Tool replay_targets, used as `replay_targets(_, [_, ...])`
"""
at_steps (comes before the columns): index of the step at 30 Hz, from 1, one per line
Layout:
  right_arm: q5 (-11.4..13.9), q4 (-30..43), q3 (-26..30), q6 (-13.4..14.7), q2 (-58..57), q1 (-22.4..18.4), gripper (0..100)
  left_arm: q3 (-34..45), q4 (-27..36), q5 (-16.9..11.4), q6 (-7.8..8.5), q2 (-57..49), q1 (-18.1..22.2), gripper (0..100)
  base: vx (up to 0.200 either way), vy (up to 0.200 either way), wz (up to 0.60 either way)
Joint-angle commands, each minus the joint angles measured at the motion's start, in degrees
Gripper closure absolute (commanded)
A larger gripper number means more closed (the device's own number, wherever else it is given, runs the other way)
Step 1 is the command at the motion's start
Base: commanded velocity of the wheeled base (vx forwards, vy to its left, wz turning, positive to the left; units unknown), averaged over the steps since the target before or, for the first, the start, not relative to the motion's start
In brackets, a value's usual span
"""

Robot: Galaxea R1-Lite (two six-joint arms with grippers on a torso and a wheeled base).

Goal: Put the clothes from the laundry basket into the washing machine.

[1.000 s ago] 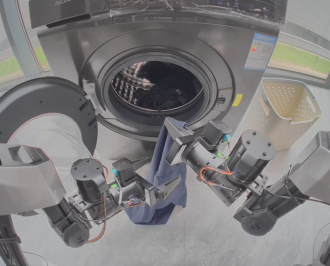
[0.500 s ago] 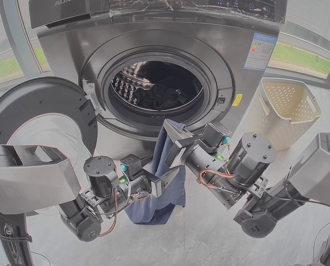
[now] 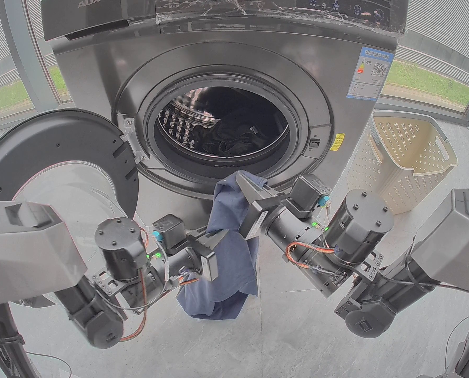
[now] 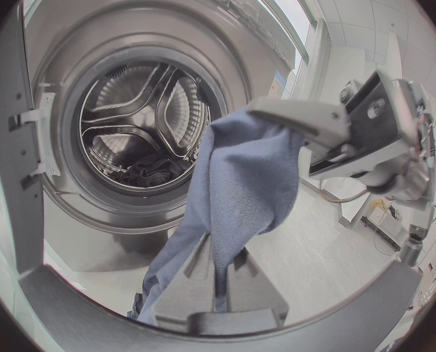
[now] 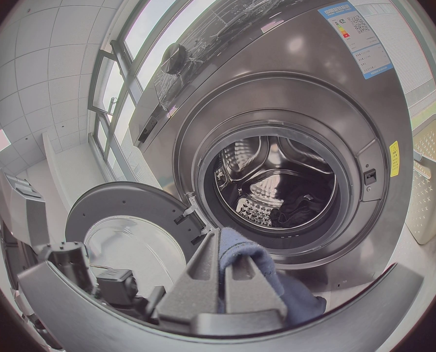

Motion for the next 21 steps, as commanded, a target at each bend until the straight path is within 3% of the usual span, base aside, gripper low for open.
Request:
replay_targets(1, [0.16, -1.18, 0.78, 0.24, -0.02, -0.21, 100, 10.09, -0.06, -0.47, 0.21, -11.9, 0.37, 100, 0.0, 0.0, 0.0])
replay_targets(5, [0.42, -1.26, 2.19, 0.32, -0.11, 0.4, 100, 10.8, 0.03, -0.74, 0.38, -13.22, 2.04, 100, 0.0, 0.0, 0.0])
replay_targets(6, [0.34, -1.26, 3.07, 0.41, -0.28, 0.66, 0, 10.62, -0.06, -0.74, 1.0, -13.48, 3.1, 100, 0.0, 0.0, 0.0])
replay_targets(11, [1.13, -1.18, 7.55, 0.41, -2.92, 0.66, 0, 8.95, -0.06, -0.91, 1.35, -14.8, 5.3, 100, 0.0, 0.0, 0.0])
replay_targets(16, [2.09, -1.18, 14.58, 0.06, -4.41, 0.75, 0, 7.55, -0.06, -4.78, 0.82, -17.79, 6.17, 100, 0.0, 0.0, 0.0])
replay_targets(21, [2.09, -1.18, 17.13, -0.11, -3.97, 0.58, 0, 7.55, -0.06, -7.24, 0.56, -19.11, 6.35, 100, 0.0, 0.0, 0.0])
